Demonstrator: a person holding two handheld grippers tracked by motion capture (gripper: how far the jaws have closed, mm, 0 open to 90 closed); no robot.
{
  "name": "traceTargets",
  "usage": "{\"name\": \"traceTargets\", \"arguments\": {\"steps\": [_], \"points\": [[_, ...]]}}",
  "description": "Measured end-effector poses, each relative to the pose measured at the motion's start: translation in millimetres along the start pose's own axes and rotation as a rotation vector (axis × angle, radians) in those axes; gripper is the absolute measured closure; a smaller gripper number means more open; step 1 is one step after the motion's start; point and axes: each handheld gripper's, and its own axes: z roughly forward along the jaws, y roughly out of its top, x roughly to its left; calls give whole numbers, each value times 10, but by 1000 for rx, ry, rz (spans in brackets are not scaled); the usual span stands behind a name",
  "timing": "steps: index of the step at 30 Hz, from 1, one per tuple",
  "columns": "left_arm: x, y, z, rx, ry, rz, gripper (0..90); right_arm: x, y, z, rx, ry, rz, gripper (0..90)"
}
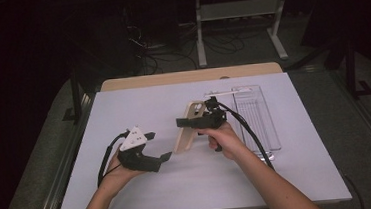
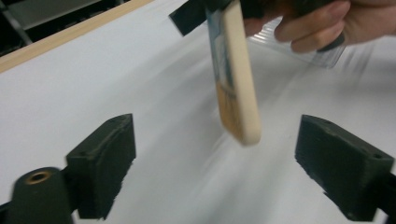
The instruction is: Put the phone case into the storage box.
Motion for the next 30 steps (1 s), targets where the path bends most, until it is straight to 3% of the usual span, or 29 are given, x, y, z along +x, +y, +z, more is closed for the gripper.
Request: {"name": "traceTargets", "arguments": {"steps": [5,7,11,16,20,27,30], "points": [[43,-169,-57,27,6,-13,39,0,0,-3,3,-3,3,94],[45,-230,-73,14,12,-26,24,-4,2,1,-4,-3,-9,94],[51,-344,-119,10,15,-55,0,17,7,-22,13,-7,23,95],[64,-478,-160,17,9,-49,0,9,22,-31,-1,-21,-10,96],[80,-517,-154,54,2,-44,0,13,52,-54,-5,-40,-22,97],[78,-532,-124,59,-5,-29,0,-16,142,-138,-12,-67,-30,97],[63,-511,-124,44,-7,-52,0,-17,210,-197,-27,-67,-23,98]]}}
